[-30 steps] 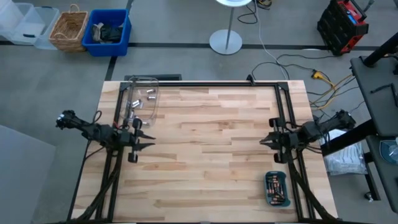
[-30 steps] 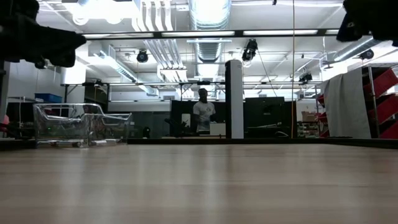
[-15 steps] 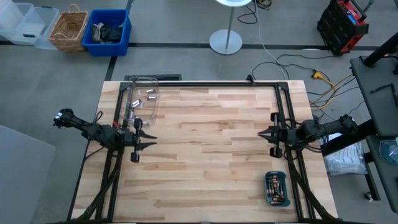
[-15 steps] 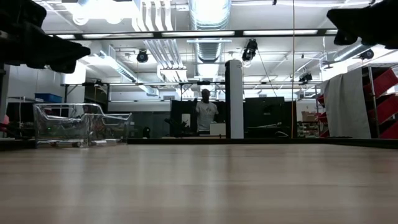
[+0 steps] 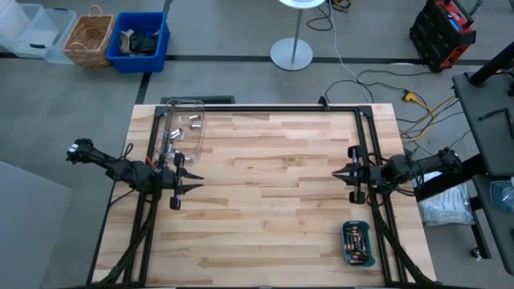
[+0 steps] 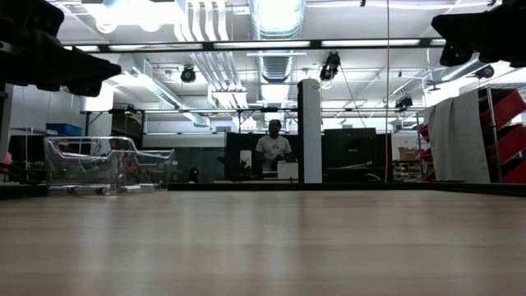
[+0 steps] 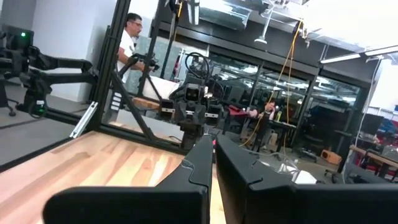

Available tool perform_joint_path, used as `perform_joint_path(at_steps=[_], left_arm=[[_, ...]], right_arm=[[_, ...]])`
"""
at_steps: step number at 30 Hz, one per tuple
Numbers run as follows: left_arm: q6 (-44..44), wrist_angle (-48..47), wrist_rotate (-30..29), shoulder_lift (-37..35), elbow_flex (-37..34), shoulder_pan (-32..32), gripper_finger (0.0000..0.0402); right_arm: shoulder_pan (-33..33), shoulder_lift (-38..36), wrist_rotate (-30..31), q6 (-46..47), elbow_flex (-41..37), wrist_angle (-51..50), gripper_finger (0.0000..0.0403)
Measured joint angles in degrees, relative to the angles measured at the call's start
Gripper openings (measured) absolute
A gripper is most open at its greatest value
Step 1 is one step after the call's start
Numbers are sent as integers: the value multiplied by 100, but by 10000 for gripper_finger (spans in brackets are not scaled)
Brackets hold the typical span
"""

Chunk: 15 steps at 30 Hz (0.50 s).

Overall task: Sort batteries
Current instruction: Return to Home Position

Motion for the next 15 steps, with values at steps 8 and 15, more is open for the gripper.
perform_joint_path(at_steps=[8,15], left_arm=[[0,20,2,138,0,0,74],[0,19,2,228,0,0,75]], right_arm=[[2,2,0,0,0,-2,12],[2,2,0,0,-2,0,13]])
